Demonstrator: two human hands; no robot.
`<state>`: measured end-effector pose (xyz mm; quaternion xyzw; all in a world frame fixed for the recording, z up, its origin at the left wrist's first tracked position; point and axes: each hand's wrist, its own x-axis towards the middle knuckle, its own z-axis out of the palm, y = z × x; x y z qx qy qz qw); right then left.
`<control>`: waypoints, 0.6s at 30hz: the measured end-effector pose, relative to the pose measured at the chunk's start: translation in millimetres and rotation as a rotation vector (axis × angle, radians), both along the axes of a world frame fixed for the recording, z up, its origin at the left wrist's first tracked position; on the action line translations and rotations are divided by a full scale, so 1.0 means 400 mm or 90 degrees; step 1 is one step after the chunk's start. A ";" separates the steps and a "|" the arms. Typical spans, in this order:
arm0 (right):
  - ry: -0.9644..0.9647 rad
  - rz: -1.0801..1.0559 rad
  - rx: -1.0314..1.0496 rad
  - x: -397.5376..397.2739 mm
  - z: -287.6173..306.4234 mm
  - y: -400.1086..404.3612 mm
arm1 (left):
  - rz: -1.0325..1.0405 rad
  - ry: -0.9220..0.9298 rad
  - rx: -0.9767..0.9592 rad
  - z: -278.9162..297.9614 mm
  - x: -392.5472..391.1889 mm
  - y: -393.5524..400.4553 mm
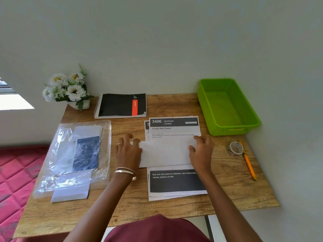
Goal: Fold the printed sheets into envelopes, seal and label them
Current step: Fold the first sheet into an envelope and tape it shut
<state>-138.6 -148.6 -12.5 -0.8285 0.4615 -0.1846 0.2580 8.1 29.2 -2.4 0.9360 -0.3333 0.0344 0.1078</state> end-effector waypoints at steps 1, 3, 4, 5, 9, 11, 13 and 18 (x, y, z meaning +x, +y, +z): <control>0.030 0.011 -0.036 0.005 0.000 0.010 | -0.033 0.020 0.019 -0.001 -0.012 -0.008; 0.044 0.061 -0.082 0.012 -0.001 0.032 | -0.078 0.077 0.048 -0.002 -0.039 -0.023; 0.046 0.098 -0.105 0.013 -0.007 0.042 | -0.091 0.100 0.053 -0.002 -0.051 -0.030; 0.052 0.133 -0.131 0.012 -0.015 0.051 | -0.098 0.117 0.061 -0.004 -0.063 -0.034; 0.087 0.204 -0.154 -0.005 -0.049 0.066 | -0.093 0.134 0.108 -0.011 -0.091 -0.036; 0.095 0.217 -0.153 -0.012 -0.059 0.063 | -0.084 0.141 0.110 -0.007 -0.091 -0.038; 0.111 0.228 -0.155 -0.016 -0.061 0.061 | -0.078 0.149 0.123 -0.001 -0.091 -0.044; 0.117 0.264 -0.130 -0.027 -0.062 0.062 | -0.074 0.170 0.165 0.012 -0.101 -0.066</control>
